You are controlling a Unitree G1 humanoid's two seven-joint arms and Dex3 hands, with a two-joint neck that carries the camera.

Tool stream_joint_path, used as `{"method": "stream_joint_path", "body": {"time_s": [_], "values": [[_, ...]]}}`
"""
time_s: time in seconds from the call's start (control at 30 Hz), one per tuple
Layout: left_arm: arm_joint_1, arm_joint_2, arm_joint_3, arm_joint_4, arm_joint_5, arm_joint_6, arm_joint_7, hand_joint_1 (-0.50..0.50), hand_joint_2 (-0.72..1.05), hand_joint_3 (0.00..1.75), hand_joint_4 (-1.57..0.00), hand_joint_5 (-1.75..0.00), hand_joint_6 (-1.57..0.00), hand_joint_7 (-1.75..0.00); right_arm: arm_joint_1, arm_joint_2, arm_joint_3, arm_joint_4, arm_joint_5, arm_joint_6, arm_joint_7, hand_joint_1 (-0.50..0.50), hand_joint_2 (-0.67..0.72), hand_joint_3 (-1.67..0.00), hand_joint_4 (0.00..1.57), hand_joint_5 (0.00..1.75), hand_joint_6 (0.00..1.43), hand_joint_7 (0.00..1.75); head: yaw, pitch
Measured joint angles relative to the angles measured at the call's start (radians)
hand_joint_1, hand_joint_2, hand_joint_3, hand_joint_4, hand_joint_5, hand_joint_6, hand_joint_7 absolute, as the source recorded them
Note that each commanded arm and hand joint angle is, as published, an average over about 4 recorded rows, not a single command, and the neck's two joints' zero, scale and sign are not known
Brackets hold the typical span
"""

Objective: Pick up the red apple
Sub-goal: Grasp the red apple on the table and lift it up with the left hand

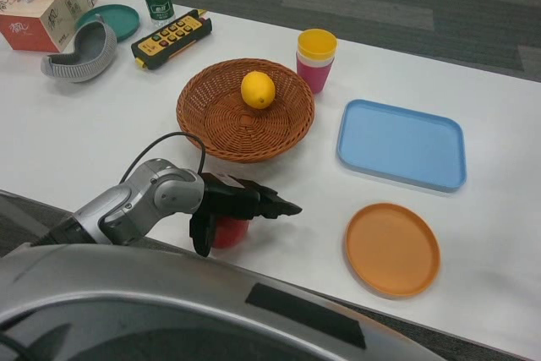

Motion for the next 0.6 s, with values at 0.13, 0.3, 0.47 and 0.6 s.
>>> {"method": "stream_joint_path", "body": {"time_s": [0.13,0.3,0.47,0.6], "values": [[-0.008,-0.005,0.001,0.017,0.000,-0.008,0.000,0.50,0.80,0.00,0.00,0.00,0.00,0.00,0.000,0.000,-0.001,0.000,0.000,0.000,0.000,-0.42,0.72,0.00,0.00,0.00,0.00,0.00,-0.001,-0.002],[-0.017,-0.009,0.002,0.032,-0.003,-0.012,0.000,0.50,0.76,0.00,0.00,0.00,0.00,0.00,0.000,0.000,-0.009,0.000,0.000,0.000,0.000,-0.42,0.72,0.00,0.00,0.00,0.00,0.00,0.001,-0.005],[-0.025,-0.009,0.001,0.041,-0.008,-0.014,0.000,0.50,0.80,0.00,0.00,0.00,0.00,-0.03,0.000,0.000,-0.010,0.000,0.000,0.000,0.000,-0.42,0.72,0.00,0.00,0.00,0.00,0.00,0.002,-0.009],[-0.035,-0.010,0.001,0.056,-0.016,-0.016,0.000,0.50,0.87,0.00,0.00,0.00,0.00,-0.07,0.000,0.000,-0.010,0.000,0.000,0.000,0.000,-0.42,0.72,0.00,0.00,0.00,0.00,0.00,0.003,-0.009]]}}
